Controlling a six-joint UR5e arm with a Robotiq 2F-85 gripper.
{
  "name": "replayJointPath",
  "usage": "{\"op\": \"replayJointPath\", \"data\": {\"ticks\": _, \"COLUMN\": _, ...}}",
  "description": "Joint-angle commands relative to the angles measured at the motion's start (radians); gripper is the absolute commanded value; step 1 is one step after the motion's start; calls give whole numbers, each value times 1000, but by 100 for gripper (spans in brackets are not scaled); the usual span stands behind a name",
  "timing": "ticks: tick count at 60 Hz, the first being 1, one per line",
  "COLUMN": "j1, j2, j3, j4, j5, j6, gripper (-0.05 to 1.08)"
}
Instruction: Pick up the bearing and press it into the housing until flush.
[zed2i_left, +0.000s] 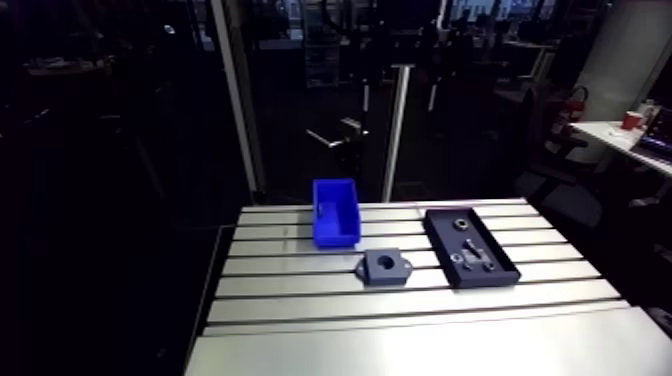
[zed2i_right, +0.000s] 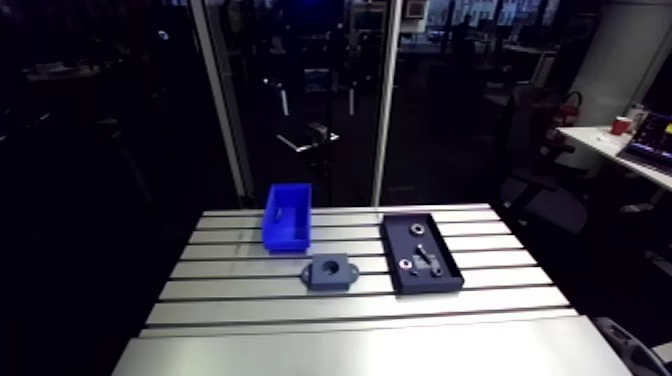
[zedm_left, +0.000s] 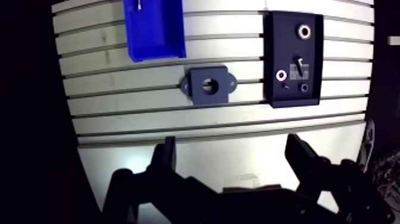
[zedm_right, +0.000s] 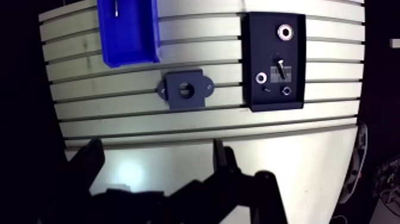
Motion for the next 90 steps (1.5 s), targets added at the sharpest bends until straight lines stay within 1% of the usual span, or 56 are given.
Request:
{"op": "replayJointPath", "data": {"ticks": 1, "j1": 2, "j2": -123, "j3": 57, "j4": 72, "j5": -26, "j6": -32, "gripper": 1}}
{"op": "replayJointPath", "data": {"ticks": 40, "j1": 2, "j2": -134, "j3": 61, "j4": 76, "j5": -28, "j6": -35, "gripper": 1}}
{"op": "replayJointPath", "data": {"ticks": 47, "j1": -4, "j2": -134, "j3": 67, "j4": 62, "j5": -28, "j6": -79, "gripper": 1}}
{"op": "replayJointPath", "data": {"ticks": 53, "j1": -29, "j2": -131, "j3": 69, "j4": 62, "j5": -29, "j6": -114, "gripper": 1}}
{"op": "replayJointPath", "data": {"ticks": 56, "j1": -59, "j2": -125, "j3": 69, "j4": 59, "j5": -28, "j6": -124, "gripper": 1}}
{"op": "replayJointPath", "data": {"ticks": 57, "j1": -59, "j2": -125, "j3": 69, "j4": 59, "j5": -28, "j6": -124, "gripper": 1}}
{"op": "replayJointPath", "data": {"ticks": 59, "j1": -84, "j2": -117, "j3": 69, "j4": 48, "j5": -25, "j6": -136, "gripper": 1}}
{"op": "replayJointPath", "data": {"ticks": 66, "j1": -99, "j2": -99, "j3": 70, "j4": 7, "j5": -23, "j6": -199, "gripper": 1}}
{"op": "replayJointPath", "data": {"ticks": 68, "j1": -115, "j2": -90, "j3": 71, "j4": -16, "j5": -20, "j6": -234, "gripper": 1}}
{"op": "replayJointPath", "data": {"ticks": 73, "j1": -136, "j2": -75, "j3": 71, "j4": -34, "j5": -20, "j6": -252, "gripper": 1}}
{"op": "replayJointPath", "data": {"ticks": 76, "j1": -162, "j2": -54, "j3": 68, "j4": -52, "j5": -18, "j6": -259, "gripper": 1}}
{"op": "replayJointPath", "data": {"ticks": 80, "j1": -181, "j2": -34, "j3": 66, "j4": -74, "j5": -18, "j6": -269, "gripper": 1}}
{"op": "replayJointPath", "data": {"ticks": 83, "j1": -189, "j2": -20, "j3": 65, "j4": -89, "j5": -18, "j6": -276, "gripper": 1}}
{"op": "replayJointPath", "data": {"ticks": 85, "j1": -199, "j2": 5, "j3": 65, "j4": -124, "j5": -18, "j6": -299, "gripper": 1}}
{"op": "replayJointPath", "data": {"ticks": 90, "j1": -205, "j2": 30, "j3": 59, "j4": -150, "j5": -15, "j6": -314, "gripper": 1}}
